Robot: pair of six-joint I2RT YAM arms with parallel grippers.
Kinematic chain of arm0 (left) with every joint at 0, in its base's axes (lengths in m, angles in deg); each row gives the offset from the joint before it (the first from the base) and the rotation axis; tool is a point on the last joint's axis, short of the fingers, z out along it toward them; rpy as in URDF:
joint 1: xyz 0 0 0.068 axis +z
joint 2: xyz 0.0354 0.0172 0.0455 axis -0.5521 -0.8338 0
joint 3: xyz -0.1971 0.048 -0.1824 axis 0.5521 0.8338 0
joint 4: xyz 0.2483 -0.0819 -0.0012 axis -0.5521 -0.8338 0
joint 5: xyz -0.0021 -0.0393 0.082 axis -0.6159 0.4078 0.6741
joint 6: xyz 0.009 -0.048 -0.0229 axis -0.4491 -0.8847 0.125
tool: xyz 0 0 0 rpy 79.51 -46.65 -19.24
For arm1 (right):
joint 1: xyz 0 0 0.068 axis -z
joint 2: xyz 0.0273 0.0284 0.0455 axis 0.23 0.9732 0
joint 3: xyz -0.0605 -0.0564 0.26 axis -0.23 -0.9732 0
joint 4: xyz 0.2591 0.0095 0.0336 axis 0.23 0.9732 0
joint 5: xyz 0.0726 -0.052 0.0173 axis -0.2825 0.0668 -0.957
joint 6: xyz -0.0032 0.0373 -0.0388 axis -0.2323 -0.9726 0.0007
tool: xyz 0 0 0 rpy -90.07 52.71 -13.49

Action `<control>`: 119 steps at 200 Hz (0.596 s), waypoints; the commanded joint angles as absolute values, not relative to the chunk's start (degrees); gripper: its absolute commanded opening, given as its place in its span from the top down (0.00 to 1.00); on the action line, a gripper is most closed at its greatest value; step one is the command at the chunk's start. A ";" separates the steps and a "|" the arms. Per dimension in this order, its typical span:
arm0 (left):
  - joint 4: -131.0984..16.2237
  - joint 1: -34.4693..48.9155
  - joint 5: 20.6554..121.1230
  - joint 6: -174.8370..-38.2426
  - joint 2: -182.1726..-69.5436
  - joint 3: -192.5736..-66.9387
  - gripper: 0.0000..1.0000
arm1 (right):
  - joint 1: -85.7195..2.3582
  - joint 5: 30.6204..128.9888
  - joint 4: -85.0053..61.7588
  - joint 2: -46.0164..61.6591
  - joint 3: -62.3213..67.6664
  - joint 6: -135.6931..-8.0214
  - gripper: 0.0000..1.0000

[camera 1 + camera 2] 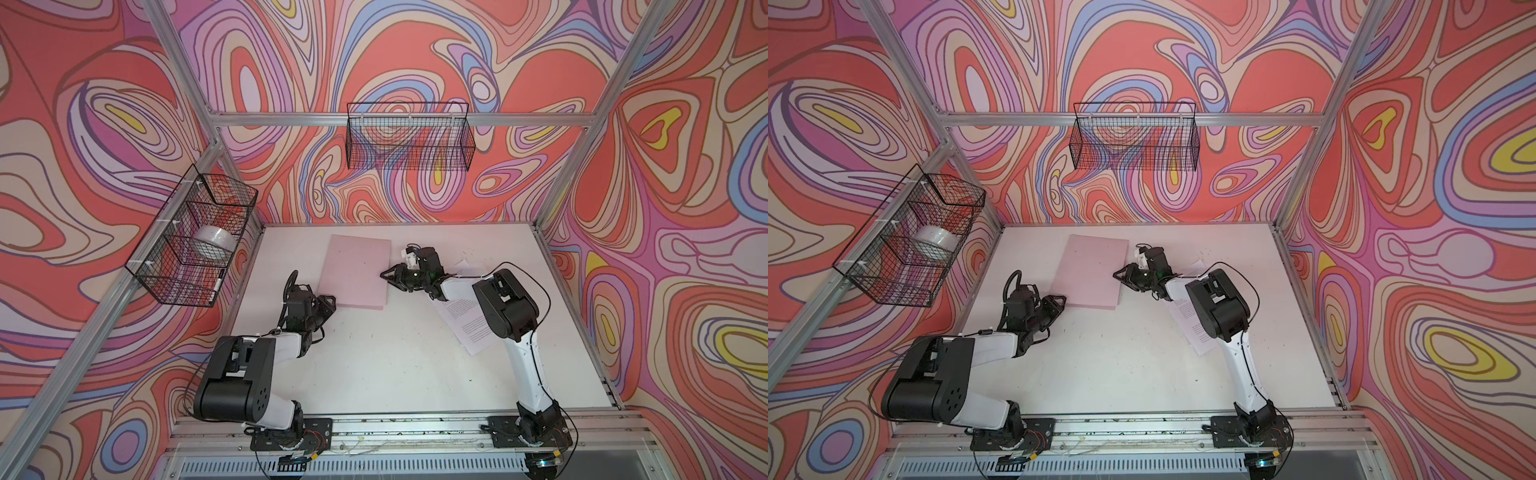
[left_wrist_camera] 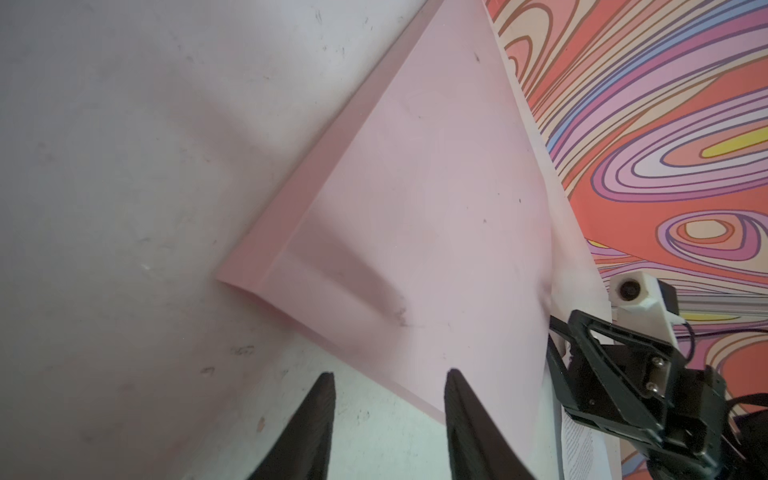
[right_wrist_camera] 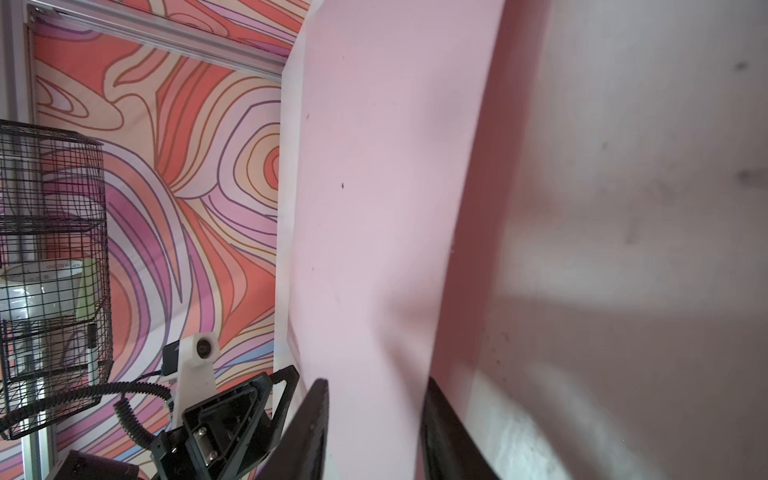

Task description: Put the files into the folder

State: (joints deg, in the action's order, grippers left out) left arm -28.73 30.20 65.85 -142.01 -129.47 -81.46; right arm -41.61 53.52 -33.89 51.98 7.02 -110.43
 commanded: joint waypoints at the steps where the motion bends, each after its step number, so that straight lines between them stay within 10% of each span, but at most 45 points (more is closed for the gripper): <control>1: -24.36 30.52 62.76 -141.61 -131.63 -82.96 0.56 | -42.54 52.08 -37.11 54.28 9.41 -112.24 0.64; 60: -22.68 30.50 60.04 -140.75 -135.08 -84.34 0.58 | -43.79 51.33 -42.50 58.61 11.84 -116.51 0.70; 92: -23.09 30.47 59.18 -140.49 -134.93 -85.35 0.59 | -43.97 51.35 -41.45 58.22 11.93 -116.37 1.00; 119: -27.51 30.44 59.38 -138.59 -130.72 -85.45 0.43 | -43.97 51.79 -38.26 55.09 10.88 -115.33 1.00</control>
State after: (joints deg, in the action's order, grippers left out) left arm -25.74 30.20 60.18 -141.05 -134.39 -84.04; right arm -43.60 51.64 -40.86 57.73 11.09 -116.46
